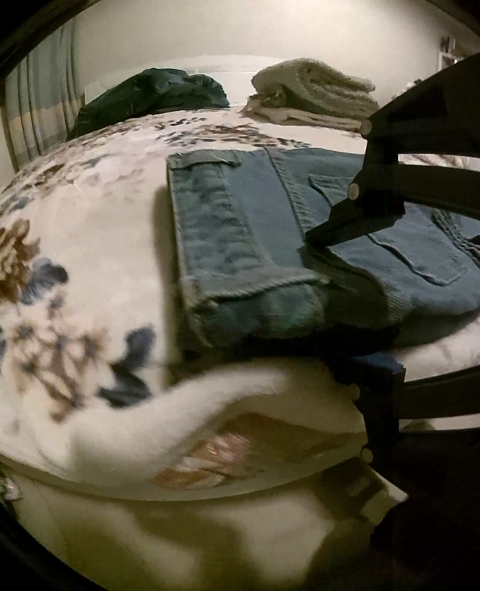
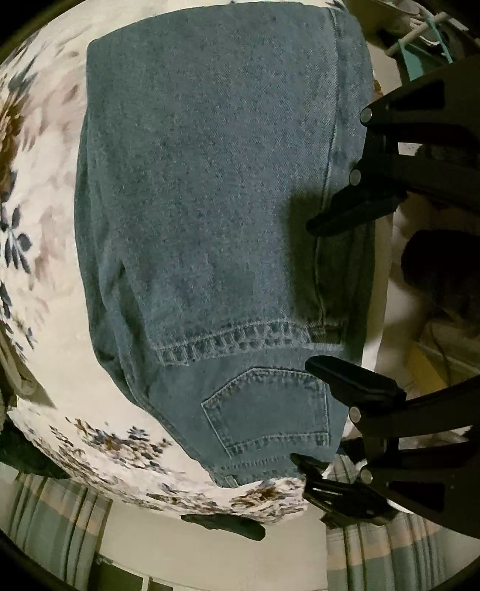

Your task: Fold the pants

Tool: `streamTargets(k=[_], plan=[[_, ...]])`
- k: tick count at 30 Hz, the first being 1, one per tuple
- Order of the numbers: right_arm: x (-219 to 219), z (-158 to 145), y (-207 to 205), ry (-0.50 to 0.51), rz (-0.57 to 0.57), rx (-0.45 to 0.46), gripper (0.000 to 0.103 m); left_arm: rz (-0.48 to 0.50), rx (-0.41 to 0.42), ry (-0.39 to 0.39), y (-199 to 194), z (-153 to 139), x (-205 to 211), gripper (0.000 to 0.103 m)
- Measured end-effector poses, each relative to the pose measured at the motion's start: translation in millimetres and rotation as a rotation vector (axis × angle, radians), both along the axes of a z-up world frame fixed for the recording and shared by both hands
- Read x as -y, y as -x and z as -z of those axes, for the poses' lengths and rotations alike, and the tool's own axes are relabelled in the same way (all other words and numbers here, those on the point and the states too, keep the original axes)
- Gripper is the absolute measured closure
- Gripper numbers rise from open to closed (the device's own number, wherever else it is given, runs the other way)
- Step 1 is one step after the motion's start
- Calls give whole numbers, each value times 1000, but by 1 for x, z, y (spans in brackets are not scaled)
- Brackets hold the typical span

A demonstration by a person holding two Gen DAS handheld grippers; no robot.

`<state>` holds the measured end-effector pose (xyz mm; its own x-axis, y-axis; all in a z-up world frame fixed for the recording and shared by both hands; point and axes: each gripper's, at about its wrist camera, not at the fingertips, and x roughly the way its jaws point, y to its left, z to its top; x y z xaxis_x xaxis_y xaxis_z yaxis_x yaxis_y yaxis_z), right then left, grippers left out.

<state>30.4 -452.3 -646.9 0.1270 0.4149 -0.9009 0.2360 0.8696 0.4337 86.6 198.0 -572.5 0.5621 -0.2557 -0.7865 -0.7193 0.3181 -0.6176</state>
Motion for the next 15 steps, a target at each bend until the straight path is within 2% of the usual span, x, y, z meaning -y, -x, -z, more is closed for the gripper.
streamTargets(k=[4,5,8,12,15], plan=[[2,2,2,-5,-2,5,34,-25,17,-106,-13,-10,1,56],[3,3,3,-3,-1,7,34,-32,9,-125,-18,-9,1,65],[5,5,6,-4,4,7,34,-20,-1,-190,-24,-14,9,80],[12,8,10,-3,14,10,34,68,64,-380,-19,-63,36,85],[24,10,16,-10,34,4,34,135,115,-477,-13,-106,57,86]])
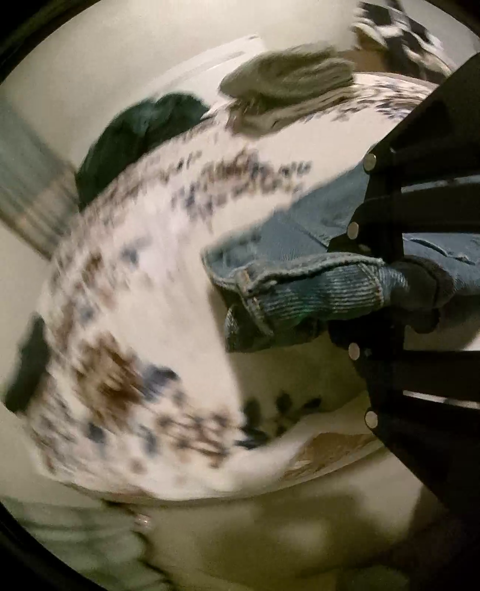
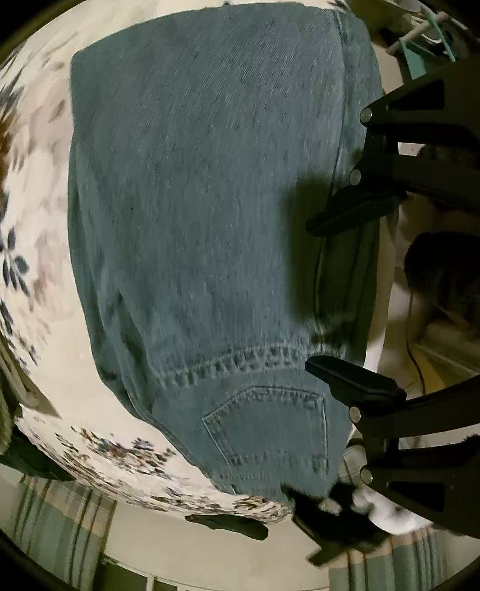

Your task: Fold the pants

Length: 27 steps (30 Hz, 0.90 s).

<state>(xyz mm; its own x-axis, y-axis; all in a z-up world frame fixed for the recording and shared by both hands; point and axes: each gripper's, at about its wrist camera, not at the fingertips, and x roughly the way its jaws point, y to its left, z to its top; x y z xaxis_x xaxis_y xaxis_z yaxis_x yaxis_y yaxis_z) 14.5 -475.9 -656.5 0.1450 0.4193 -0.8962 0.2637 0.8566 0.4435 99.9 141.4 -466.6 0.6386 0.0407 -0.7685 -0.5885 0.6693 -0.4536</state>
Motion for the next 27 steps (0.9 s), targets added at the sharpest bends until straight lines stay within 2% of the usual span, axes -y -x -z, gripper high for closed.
streamTargets(k=[2,6,10,13,16,19,23,26,27], plan=[[10,-1,4,-7,16,1,34,46,31,-46,3,-24,14,87],[37,-6,14,-17,60,9,34,198,123,-132,1,-83,63,87],[77,-12,28,-29,142,16,34,347,180,-181,-5,-114,122,88],[113,-16,43,-27,219,17,34,475,201,-197,-10,-122,176,88],[152,-18,63,-22,308,13,34,616,198,-221,-9,-114,236,88],[190,-20,82,-7,386,12,34,763,163,-229,-4,-92,299,89],[237,-21,112,30,478,8,34,942,87,-249,5,-49,373,89],[268,-22,133,64,526,2,34,1078,35,-301,20,-15,422,88],[275,-22,138,75,535,-2,34,1100,25,-311,23,-11,432,88]])
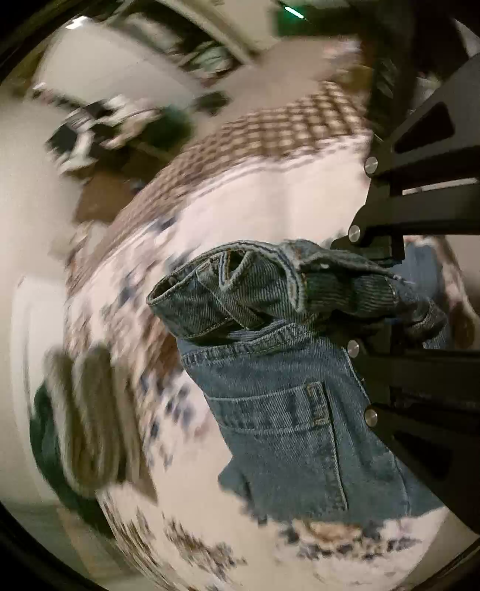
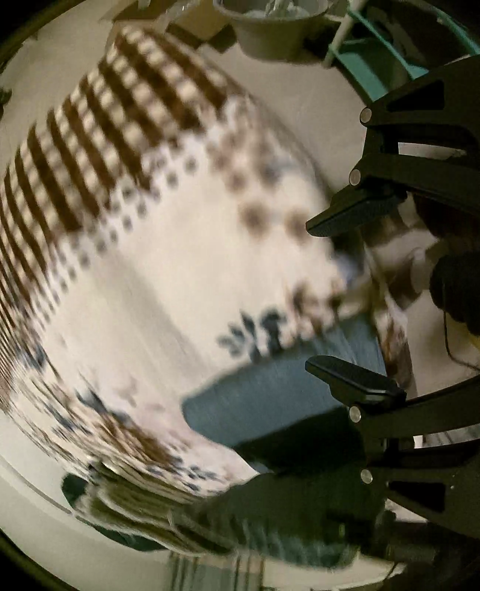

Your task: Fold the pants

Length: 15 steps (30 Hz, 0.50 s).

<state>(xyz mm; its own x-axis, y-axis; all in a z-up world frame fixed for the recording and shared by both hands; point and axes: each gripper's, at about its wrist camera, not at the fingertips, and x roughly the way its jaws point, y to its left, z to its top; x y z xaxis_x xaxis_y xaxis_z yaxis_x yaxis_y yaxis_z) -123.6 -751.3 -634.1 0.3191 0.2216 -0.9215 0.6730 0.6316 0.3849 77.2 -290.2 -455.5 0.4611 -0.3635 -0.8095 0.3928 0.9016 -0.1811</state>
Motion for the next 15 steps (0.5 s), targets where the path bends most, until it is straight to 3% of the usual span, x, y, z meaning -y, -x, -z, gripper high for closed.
streamTargets(k=[3,5,6,7,8,10,15], plan=[[20,-2,14,20,16,-16,34,71,-45,-110,8,14,29,86],[29,-4,15,17,8,-16,34,72,-77,-126,8,13,26,79],[32,-5,11,11,-2,-15,33,74,-102,-97,7,7,20,74],[37,-7,6,-1,-14,-7,27,81,-132,-57,5,3,15,57],[39,-8,3,-12,-19,8,24,86,-178,-16,4,-1,10,33],[44,-13,-12,-46,-34,57,17,85,-231,22,7,-3,7,16],[40,-23,-59,-117,-95,171,6,-29,-276,140,-13,-39,-51,16]])
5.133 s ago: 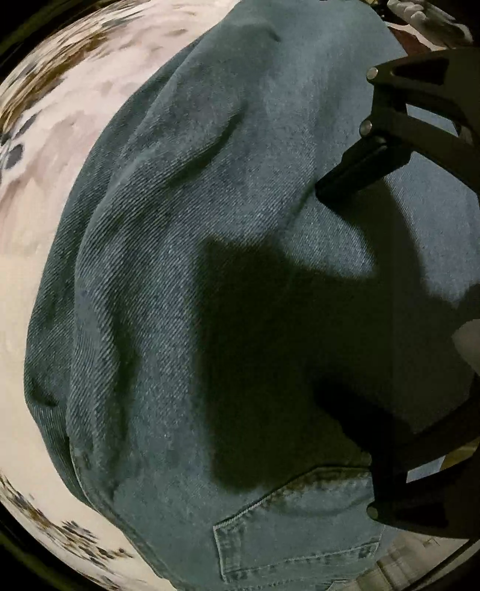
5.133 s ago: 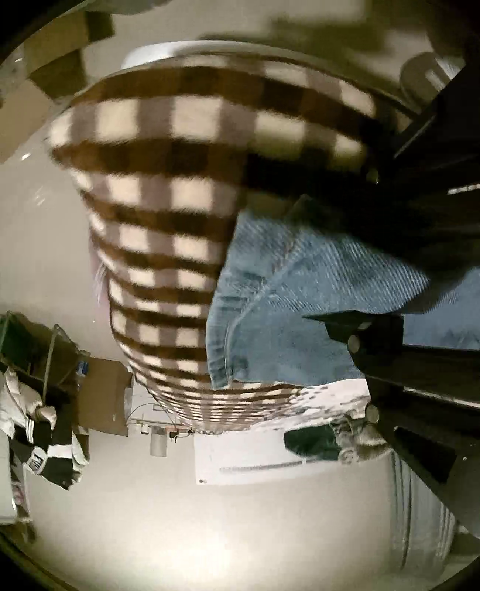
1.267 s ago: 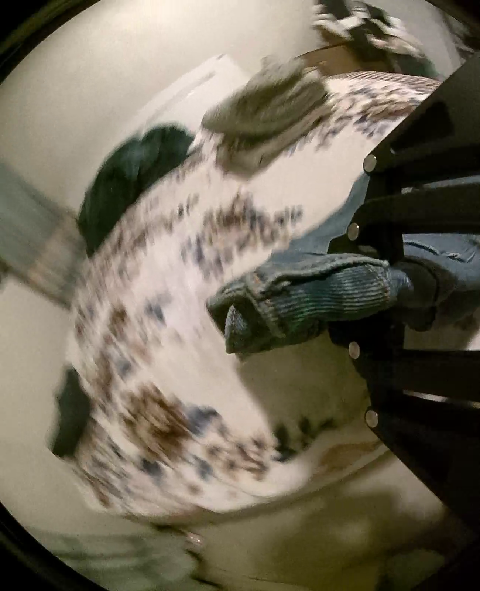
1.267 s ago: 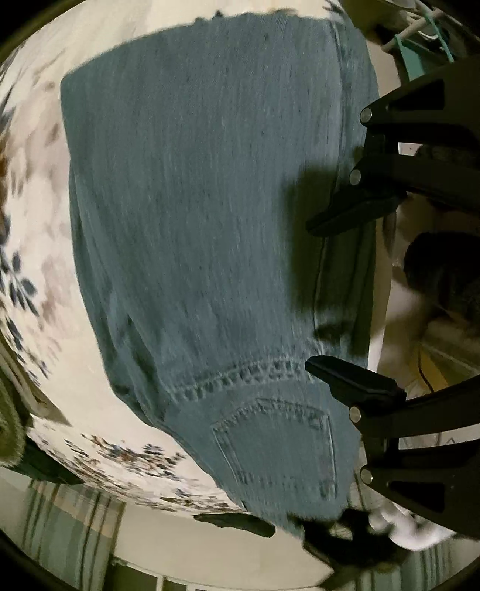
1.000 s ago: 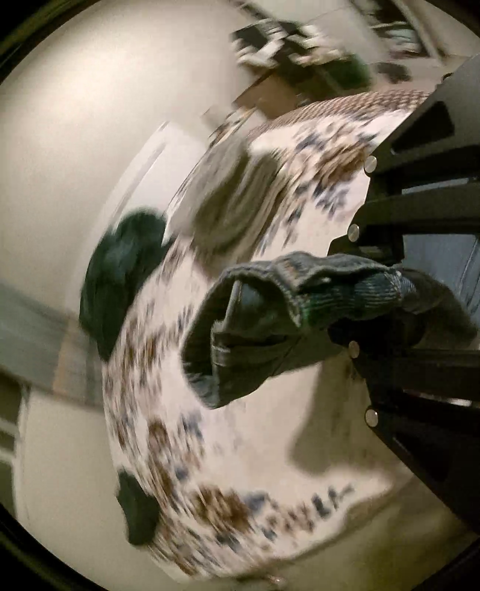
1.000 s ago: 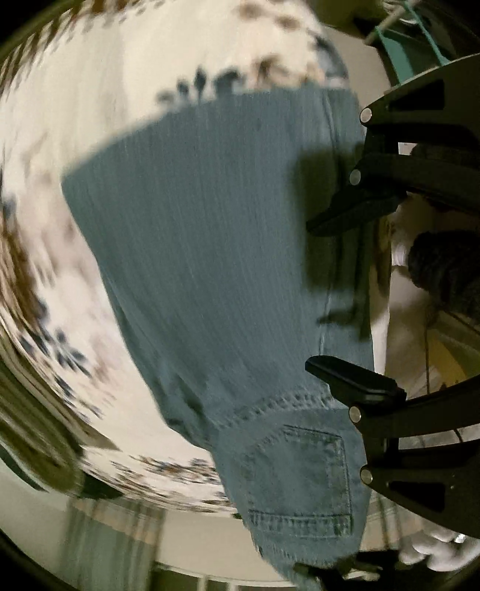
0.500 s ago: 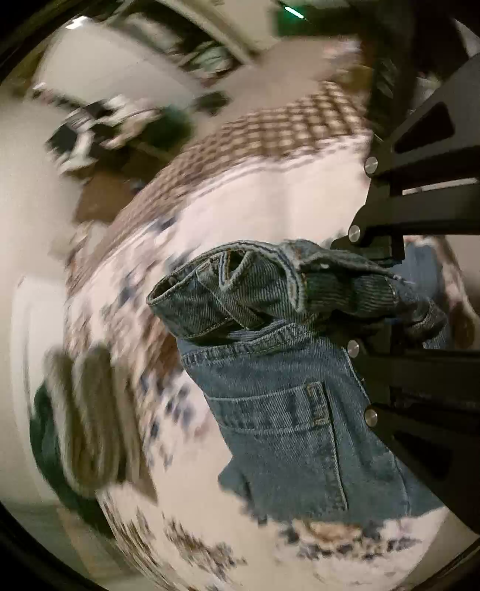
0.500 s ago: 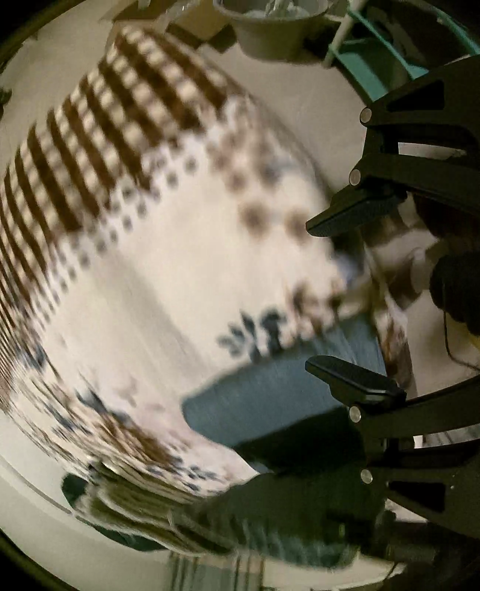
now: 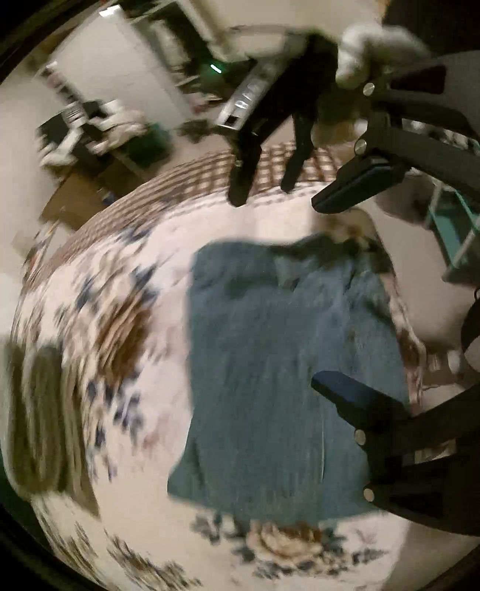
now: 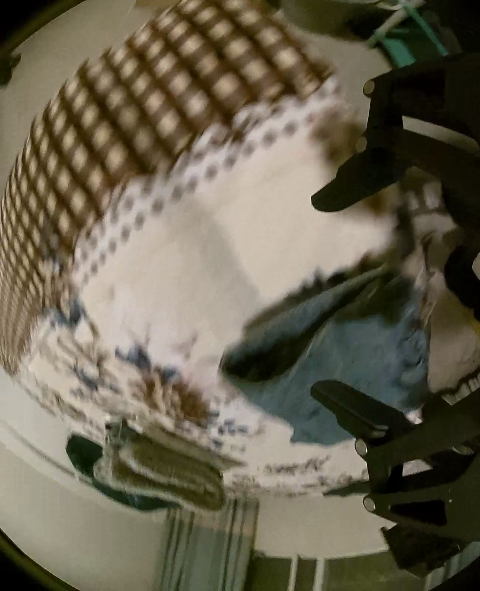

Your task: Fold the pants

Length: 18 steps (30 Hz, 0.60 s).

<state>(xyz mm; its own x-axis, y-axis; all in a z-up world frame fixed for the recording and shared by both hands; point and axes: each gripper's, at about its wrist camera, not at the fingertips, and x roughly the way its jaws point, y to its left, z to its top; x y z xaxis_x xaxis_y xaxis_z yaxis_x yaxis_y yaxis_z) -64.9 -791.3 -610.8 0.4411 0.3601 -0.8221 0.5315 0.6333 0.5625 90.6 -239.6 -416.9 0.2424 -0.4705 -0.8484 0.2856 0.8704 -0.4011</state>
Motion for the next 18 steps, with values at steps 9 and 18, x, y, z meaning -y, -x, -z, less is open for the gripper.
streamTargets(k=[9,18], plan=[[-35,81,-89,-311,-193,-68,12,-281,-69,-105,-97,39,-113,16],[-36,37,-52,-125,-89,-47,85,-291,-230,-67,-166,105,-105,16]])
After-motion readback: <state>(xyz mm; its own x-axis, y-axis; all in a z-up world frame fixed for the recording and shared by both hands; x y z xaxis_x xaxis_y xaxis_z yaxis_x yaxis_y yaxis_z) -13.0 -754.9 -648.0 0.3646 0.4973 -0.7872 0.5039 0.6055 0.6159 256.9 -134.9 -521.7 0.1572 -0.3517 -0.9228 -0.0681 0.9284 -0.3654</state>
